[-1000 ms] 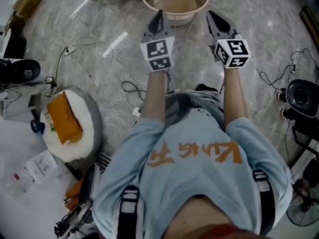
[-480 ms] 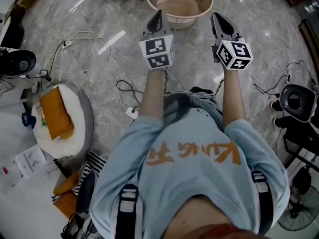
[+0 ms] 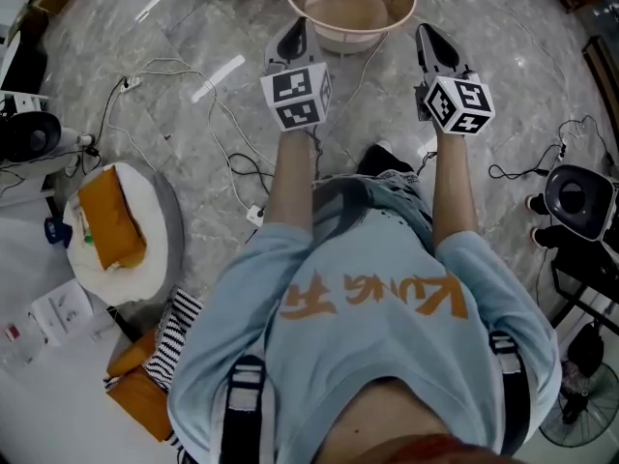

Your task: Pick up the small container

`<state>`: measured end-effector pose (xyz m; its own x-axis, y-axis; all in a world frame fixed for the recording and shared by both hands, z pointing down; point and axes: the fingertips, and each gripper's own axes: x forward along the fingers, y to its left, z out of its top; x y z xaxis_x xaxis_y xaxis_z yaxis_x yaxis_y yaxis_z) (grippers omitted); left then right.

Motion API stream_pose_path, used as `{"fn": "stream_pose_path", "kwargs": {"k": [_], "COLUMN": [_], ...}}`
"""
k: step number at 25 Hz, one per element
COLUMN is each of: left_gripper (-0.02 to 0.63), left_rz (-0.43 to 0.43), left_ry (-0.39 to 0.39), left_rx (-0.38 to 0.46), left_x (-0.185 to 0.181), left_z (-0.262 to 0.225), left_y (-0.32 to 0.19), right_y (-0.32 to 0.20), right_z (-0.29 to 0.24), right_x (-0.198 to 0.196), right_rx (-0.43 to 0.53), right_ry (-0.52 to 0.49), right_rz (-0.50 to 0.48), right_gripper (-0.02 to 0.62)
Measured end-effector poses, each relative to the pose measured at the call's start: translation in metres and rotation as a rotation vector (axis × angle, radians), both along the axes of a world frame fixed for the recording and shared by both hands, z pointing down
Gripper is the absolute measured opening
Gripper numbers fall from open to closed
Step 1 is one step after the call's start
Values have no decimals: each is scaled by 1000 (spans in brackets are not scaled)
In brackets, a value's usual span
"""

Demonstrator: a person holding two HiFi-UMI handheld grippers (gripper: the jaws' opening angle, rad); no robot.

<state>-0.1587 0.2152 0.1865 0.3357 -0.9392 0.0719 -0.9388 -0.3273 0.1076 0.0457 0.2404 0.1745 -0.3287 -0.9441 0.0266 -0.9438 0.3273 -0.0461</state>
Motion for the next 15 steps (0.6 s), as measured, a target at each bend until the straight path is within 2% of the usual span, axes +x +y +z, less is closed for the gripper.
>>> {"fn": "stream_pose_path", "kwargs": {"k": [5, 15], "left_gripper": [23, 23], "left_rz": [-16, -18], "left_ry": [-2, -10], "left_rx": [-14, -6], "left_x": [-4, 4], "left_z": [9, 13], "left_y": [-6, -43], "right_y": [-8, -58], "right_z": [12, 8], "right_x": [16, 12], "right_rx": [-20, -3], "right_ry": [-25, -38], "right_rz": [30, -10], "right_gripper": [11, 11]}}
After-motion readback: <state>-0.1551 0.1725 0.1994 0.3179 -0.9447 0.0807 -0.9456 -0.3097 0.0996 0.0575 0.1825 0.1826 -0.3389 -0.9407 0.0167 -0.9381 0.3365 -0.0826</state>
